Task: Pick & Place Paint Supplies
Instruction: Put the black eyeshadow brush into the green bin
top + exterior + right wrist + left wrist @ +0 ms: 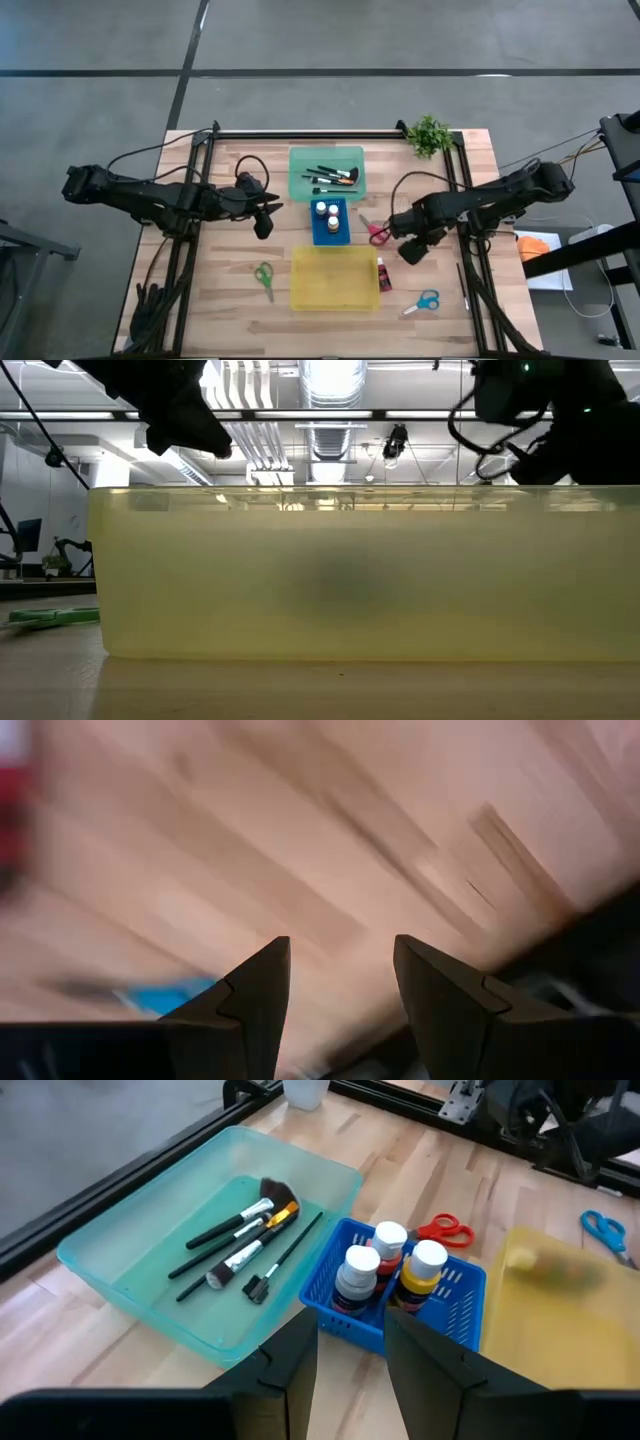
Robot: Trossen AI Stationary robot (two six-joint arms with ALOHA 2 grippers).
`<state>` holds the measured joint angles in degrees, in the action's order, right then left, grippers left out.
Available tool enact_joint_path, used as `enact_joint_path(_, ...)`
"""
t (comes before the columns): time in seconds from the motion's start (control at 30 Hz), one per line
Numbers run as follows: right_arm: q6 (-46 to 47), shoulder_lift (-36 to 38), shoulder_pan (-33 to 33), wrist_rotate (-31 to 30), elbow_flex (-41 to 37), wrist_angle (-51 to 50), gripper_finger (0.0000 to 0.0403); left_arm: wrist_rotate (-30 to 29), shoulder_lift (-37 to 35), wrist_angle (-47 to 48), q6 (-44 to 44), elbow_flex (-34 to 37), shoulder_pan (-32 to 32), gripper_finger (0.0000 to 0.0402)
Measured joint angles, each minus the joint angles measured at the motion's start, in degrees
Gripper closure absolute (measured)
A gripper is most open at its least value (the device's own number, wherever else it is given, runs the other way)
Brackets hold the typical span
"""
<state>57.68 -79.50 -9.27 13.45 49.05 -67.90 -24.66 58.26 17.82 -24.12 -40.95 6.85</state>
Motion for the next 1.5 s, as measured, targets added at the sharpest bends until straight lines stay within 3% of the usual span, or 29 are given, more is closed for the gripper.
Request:
enact_joint_path(0.23, -24.2, -8.9, -0.9, 1.8, 1.3, -12.8, 0.0225, 0.0, 0.0, 0.0, 4.1, 0.0, -0.7, 0.0275)
enact_joint_path(0.47, -35.4, -14.1, -5.8, 5.9, 0.4, -14.4, 0.0225, 0.0, 0.0, 0.0, 4.7, 0.0, -0.7, 0.0275)
enact_joint_path(0.67, -37.4, -13.9, -11.2, 8.5, -0.4, -13.6, 0.0225, 0.0, 0.0, -0.3, 4.8, 0.0, -0.7, 0.0275)
enact_joint_path(1.0, -32.3, -12.7, -19.4, 12.6, -5.3, -5.9, 0.0225, -0.3, 0.0, -2.1, 4.6, 0.0, -0.7, 0.0275)
enact_joint_path(1.5, -31.0, -13.7, -20.2, 14.0, -13.6, 4.6, 0.0225, -0.4, 0.0, -6.3, 4.2, 0.0, -0.8, 0.0275)
